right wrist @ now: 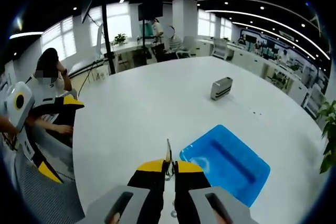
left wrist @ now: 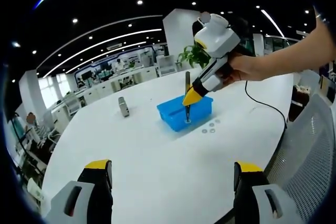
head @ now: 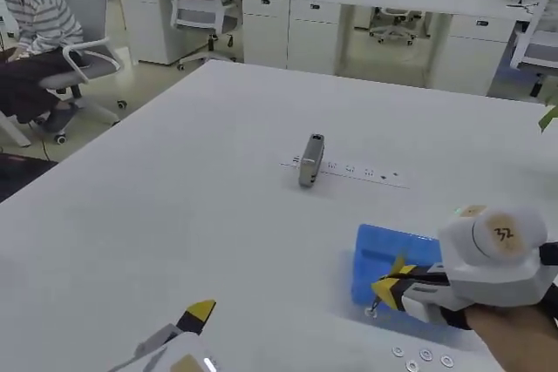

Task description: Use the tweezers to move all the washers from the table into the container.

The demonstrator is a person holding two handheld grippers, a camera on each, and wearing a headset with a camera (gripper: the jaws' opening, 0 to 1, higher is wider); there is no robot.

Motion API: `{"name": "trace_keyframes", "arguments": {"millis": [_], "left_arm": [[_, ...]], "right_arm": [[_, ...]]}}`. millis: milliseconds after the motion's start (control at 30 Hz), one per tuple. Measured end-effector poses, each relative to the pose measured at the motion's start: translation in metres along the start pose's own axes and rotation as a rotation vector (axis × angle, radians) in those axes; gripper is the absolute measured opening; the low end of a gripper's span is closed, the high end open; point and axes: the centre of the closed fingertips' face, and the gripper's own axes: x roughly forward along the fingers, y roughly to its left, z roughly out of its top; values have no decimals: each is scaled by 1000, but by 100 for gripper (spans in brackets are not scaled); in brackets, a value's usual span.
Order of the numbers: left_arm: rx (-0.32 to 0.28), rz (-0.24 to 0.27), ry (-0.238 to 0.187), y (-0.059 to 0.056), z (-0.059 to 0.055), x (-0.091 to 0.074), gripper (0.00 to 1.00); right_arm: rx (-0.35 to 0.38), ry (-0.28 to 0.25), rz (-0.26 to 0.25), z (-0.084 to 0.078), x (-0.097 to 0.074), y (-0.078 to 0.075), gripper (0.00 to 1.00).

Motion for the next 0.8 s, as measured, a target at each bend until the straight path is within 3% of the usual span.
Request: {"name": "trace_keyframes", "arguments": {"millis": [800], "left_arm": [[8, 10, 18, 1, -3, 1, 99]], "right_arm": [[-43, -12, -66, 21, 17, -35, 2]]}}
